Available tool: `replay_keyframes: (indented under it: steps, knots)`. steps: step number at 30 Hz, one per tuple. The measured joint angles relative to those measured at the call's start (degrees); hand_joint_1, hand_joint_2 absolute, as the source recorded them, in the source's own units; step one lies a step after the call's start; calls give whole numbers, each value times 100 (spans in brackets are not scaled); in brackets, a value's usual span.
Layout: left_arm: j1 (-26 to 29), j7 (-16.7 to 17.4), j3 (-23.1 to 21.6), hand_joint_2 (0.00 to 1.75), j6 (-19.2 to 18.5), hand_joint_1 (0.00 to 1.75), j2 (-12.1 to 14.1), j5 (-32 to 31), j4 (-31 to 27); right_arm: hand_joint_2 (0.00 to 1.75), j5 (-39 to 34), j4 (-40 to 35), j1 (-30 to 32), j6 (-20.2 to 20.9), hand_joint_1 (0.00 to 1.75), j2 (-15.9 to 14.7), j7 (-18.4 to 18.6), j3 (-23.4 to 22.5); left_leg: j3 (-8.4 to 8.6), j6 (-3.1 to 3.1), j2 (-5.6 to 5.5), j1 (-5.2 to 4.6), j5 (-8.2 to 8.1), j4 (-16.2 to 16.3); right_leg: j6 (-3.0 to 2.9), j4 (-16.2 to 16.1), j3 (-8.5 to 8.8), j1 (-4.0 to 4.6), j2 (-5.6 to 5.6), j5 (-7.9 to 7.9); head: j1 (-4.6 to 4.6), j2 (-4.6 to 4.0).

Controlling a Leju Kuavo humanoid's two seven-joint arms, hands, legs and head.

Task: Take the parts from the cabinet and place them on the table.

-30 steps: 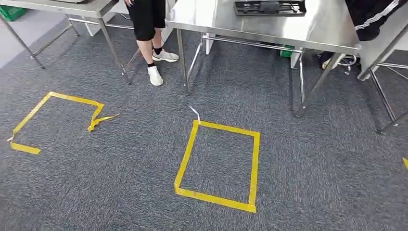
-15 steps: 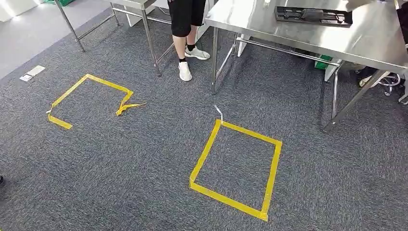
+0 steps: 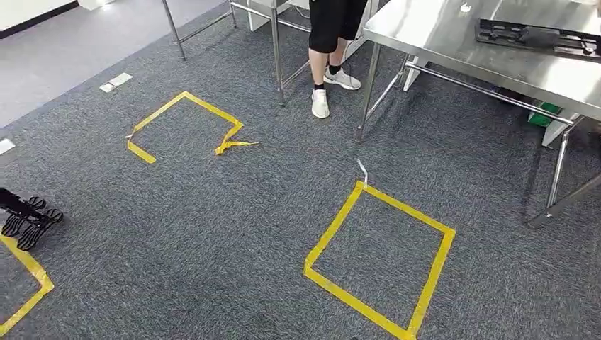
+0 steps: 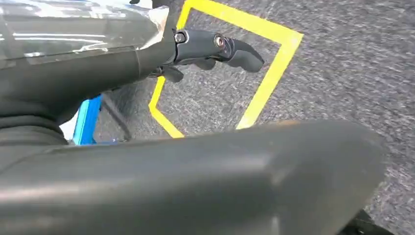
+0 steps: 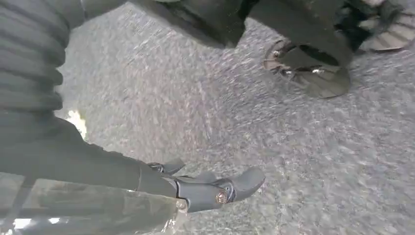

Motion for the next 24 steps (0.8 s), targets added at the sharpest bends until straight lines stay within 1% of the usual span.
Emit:
replay_keyframes:
  steps: [1, 2, 3, 4, 5, 6, 7, 8, 9, 10, 11, 12, 13, 14, 15, 16, 17, 18, 19, 20, 21, 22, 23, 24]
  knots:
    - [14, 9, 11, 0, 22, 0, 4, 2, 2, 175, 31, 0, -6, 4, 0, 13, 0, 7, -29, -21, -25, 4, -12, 25, -55, -49, 0, -76, -72, 35, 0, 0]
    - [21, 13, 26, 0, 35, 0, -2, 4, 0, 175, 52, 0, -20, 11, 0, 13, 0, 20, -85, -38, 338, -16, -122, 145, -77, -59, 17, -74, -149, 48, -6, 0]
    - [11, 15, 37, 0, 37, 0, -4, 4, 0, 175, 75, 0, -23, 17, 0, 15, 0, 37, -216, -61, 591, -15, -319, 431, -161, -60, 13, -71, -227, 47, -61, 0]
    - [-10, 15, 41, 0, 42, 0, -4, 4, 0, 175, 88, 0, -18, 26, 0, 20, 0, 55, -451, -86, 702, 4, -575, 921, -173, -59, 10, -45, -333, 39, -63, 0]
    - [-14, 4, 52, 0, 44, 0, -9, 6, 0, 175, 96, 2, -15, 41, 0, 15, 0, 61, -680, -104, 731, 20, -774, 1390, -181, -58, 6, -26, -434, 35, -57, 0]
    - [-3, -13, 63, 0, 44, 0, -15, 7, -2, 175, 120, 2, -19, 44, 0, 2, 0, 77, -869, -123, 741, 39, -888, 1774, -187, -55, -6, -17, -535, 31, -63, 0]
    - [12, -20, 76, 0, 44, 0, -22, 7, -2, 175, 131, 2, -28, 48, 0, 2, 0, 101, -916, -139, 755, 58, -860, 1872, -187, -55, -7, -15, -614, 30, -61, 0]
    - [23, -37, 96, 0, 46, 0, -26, 7, -5, 175, 157, 2, -42, 59, 0, 2, 2, 120, -823, -146, 778, 74, -712, 1697, -182, -54, -6, -15, -692, 27, -61, 0]
    - [23, -54, 122, 0, 48, 0, -26, 7, -5, 175, 186, 2, -60, 61, 0, 11, 15, 138, -598, -151, 826, 85, -486, 1284, -180, -51, 0, -16, -765, 24, -63, 0]
    - [18, -77, 142, 0, 50, 0, -28, 7, -5, 175, 190, 2, -82, 61, 0, 13, 24, 142, -289, -143, 926, 92, -249, 734, -179, -50, 13, -19, -830, 19, -66, 0]
    - [7, -118, 144, 0, 37, 0, -33, -4, -9, 175, 184, 0, -107, 61, 0, 15, 37, 142, -3, -124, 1252, 87, -104, 261, -156, -45, 36, 7, -873, 2, -66, 0]
    - [-19, -136, 144, 0, 15, 0, -35, -26, -11, 175, 140, 0, -107, 39, 0, 11, 46, 142, 67, -111, 1402, 21, -164, 98, -109, -21, 18, 74, -927, -30, -77, 0]
    - [-30, -159, 142, 0, -26, 0, -33, -46, -11, 175, 99, 0, -112, 0, 0, 2, 48, 140, 45, -51, 1275, 29, -151, 104, -93, -40, 3, 77, -986, -34, -27, 0]
    - [-27, -166, 142, 0, -37, 0, -28, -46, -11, 175, 79, 0, -114, -15, 0, 0, 50, 140, 25, -21, 1219, 2, -146, 105, -71, -42, 55, 74, -1052, -39, -13, 0]
    - [-10, -166, 142, 0, -44, 0, -30, -48, -11, 175, 75, 0, -116, -40, 0, -4, 50, 140, 2, 20, 1146, -26, -142, 104, -48, -58, 70, 55, -1121, -27, -15, 0]
    - [-1, -168, 140, 0, -61, 0, -30, -48, -11, 175, 75, -2, -120, -46, 0, 2, 44, 140, 12, 76, 1066, -18, -106, 63, -13, -58, 89, 61, -1191, -42, -26, 0]
    - [8, -168, 140, 0, -70, 0, -39, -52, -11, 175, 75, -2, -117, -48, 0, 4, 42, 140, 40, 123, 1003, 20, -70, 28, 18, 37, 34, 33, -997, -122, -15, 0]
    - [-5, -175, 140, 0, -70, 0, -28, -55, -11, 175, 72, -2, -112, -53, 0, -11, 42, 140, 24, 170, 948, 26, -47, 23, -15, 296, -87, 26, -678, -275, -9, 0]
    - [-24, -177, 138, 0, -83, 0, -24, -72, -9, 175, 46, -2, -92, -64, 0, -7, 39, 138, 1, 189, 871, 22, -37, 23, -57, 734, -291, 13, -504, -475, 7, 0]
    - [-34, -177, 129, 0, -137, 0, -24, -133, -11, 175, -12, -2, -67, -94, 0, -15, 39, 125, -18, 200, 780, 14, -30, 23, -87, 1237, -532, 9, -422, -670, 16, 0]
    - [-32, -179, 116, 0, -166, 0, -24, -173, -11, 175, -52, -2, -36, -131, 0, -20, 39, 109, -34, 210, 678, 4, -21, 28, -94, 1712, -770, 16, -392, -822, 22, 0]
    - [-22, -177, 103, 0, -222, 0, -26, -240, -11, 175, -152, -2, 8, -181, 0, -26, 18, 79, -39, 214, 588, -1, -14, 29, -67, 1903, -874, 18, -388, -837, 20, 0]
    - [-13, -175, 53, 0, -286, 0, -24, -316, -11, 175, -220, -2, 31, -239, 0, -24, -4, 31, -38, 209, 505, -2, -11, 30, -20, 1770, -822, 16, -383, -742, 20, 0]
    - [-14, -173, 4, 0, -319, 0, -20, -363, -11, 175, -256, -2, 63, -287, 0, -22, -37, -16, -32, 201, 418, -1, -5, 32, 35, 1398, -649, 9, -366, -561, 18, 0]
